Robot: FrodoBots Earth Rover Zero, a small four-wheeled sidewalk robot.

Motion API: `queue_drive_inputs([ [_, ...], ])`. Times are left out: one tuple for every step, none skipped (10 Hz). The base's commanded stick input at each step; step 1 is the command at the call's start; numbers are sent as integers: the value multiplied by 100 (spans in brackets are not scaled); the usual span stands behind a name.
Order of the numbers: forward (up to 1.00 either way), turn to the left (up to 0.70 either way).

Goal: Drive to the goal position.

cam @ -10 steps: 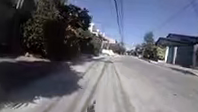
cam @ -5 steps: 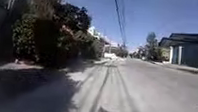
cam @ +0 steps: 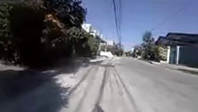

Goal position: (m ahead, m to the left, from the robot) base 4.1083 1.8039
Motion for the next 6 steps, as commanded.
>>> queue_drive_inputs([
  [100, 0],
  [100, 0],
  [100, 0],
  [100, 0],
  [100, 0],
  [100, 0],
])
